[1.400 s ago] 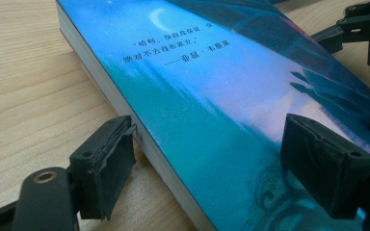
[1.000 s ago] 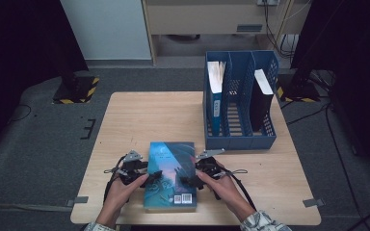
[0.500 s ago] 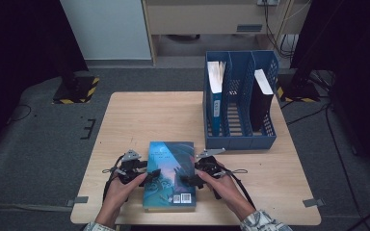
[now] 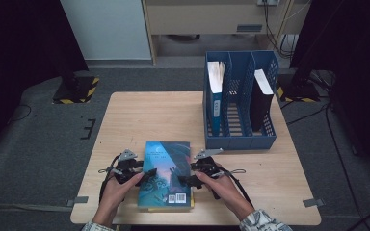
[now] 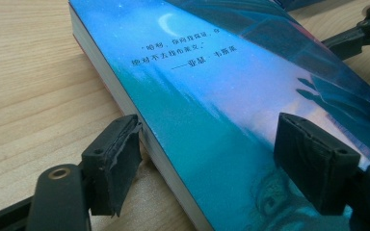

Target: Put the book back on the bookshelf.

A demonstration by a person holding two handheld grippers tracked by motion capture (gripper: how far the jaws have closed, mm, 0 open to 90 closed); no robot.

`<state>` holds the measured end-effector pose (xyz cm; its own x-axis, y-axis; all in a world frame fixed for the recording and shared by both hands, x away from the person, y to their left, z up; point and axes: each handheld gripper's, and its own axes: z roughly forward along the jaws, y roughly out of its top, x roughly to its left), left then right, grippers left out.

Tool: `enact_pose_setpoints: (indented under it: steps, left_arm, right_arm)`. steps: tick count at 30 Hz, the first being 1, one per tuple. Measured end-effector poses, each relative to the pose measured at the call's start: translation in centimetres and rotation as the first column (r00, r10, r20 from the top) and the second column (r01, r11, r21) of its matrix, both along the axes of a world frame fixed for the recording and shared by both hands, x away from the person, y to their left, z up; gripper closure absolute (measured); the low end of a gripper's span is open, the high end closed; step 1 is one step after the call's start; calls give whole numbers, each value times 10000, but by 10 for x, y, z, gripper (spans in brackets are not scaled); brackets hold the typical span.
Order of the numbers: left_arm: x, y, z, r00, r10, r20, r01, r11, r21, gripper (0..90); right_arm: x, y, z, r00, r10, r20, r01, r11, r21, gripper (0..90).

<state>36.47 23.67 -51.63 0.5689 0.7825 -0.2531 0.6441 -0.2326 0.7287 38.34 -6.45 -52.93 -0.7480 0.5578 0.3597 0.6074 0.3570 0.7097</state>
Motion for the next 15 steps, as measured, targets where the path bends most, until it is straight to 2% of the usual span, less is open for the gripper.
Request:
enact_pose_setpoints:
  steps: [7,15]
  left_arm:
    - [3,-2,-2,10000,-48,20,48,9999,-148,238]
    - [8,-10,-3,9991,-424,92,426,9988,-257,249]
  right_arm:
    - [3,-2,-4,9991,-27,-425,34,9999,165,111]
    - [4,-3,-5,9988,120,-475,-102,9992,384,87]
